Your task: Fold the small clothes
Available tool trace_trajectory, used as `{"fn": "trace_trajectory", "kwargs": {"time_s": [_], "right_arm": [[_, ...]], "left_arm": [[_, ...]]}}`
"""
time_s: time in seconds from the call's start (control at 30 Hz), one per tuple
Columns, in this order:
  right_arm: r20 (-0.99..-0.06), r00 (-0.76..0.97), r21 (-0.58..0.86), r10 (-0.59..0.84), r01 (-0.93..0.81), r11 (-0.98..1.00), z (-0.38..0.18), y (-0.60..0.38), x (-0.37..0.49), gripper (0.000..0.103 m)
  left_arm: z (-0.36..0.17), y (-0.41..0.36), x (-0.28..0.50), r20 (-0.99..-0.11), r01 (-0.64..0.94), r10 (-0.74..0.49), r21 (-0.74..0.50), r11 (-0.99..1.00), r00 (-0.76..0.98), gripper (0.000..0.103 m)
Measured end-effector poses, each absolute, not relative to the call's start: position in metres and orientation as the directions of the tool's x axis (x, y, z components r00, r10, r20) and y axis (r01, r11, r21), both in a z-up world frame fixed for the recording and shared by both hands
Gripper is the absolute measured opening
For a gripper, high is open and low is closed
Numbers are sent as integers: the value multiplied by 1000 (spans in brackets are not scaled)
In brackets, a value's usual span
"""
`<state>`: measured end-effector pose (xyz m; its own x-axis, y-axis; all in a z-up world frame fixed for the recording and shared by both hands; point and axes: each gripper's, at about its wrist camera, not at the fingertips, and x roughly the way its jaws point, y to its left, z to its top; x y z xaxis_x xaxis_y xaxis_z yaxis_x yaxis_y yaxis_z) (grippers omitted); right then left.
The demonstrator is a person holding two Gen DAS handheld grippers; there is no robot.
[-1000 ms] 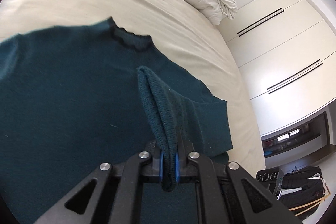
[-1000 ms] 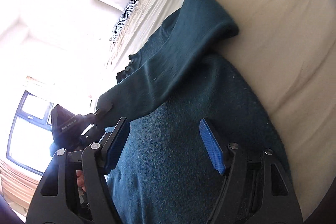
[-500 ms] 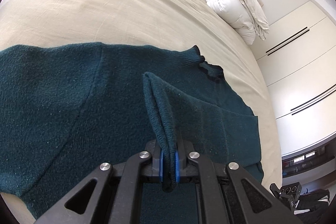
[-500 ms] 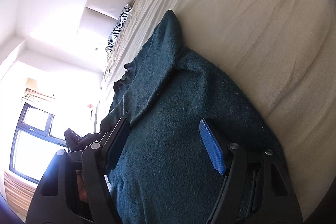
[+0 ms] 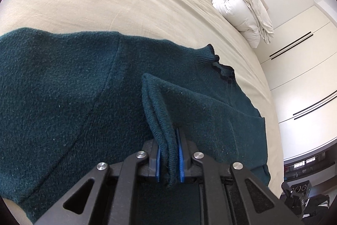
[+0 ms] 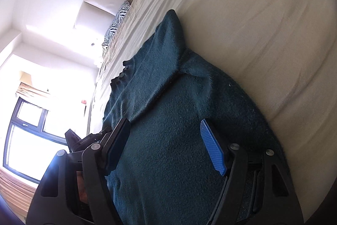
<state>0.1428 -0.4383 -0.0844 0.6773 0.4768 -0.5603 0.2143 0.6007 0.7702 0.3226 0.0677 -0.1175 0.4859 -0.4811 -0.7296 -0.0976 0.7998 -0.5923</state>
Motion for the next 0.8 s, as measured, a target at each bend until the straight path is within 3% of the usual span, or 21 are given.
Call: {"fn": "trace_trajectory", "kwargs": {"time_s": [0.07, 0.17, 0.27, 0.43, 0.57, 0.8], "right_arm": [[-546, 693, 766, 471, 186, 615, -70, -441, 153, 68], [-518, 698, 779, 495, 146, 610, -54, -447, 180, 69], [-507, 662, 793, 552, 109, 599, -55, -447, 223, 68], [-542, 595, 813, 594, 191, 550, -94, -459, 279, 68], [-499, 622, 845, 603, 194, 499, -98, -472, 309, 68], [-522, 591, 843, 615, 245, 480, -95, -484, 363, 74]], "left_arm": [[-120, 69, 324, -705, -77, -515, -622, 779, 487, 27], [-123, 68, 323, -669, -21, -539, -637, 771, 512, 35], [-126, 64, 318, -648, 29, -527, -616, 787, 549, 34], [-130, 67, 312, -615, 54, -537, -627, 777, 577, 33], [-136, 71, 311, -600, 46, -537, -640, 767, 593, 29], [-146, 83, 314, -575, 17, -556, -686, 728, 600, 19]]}}
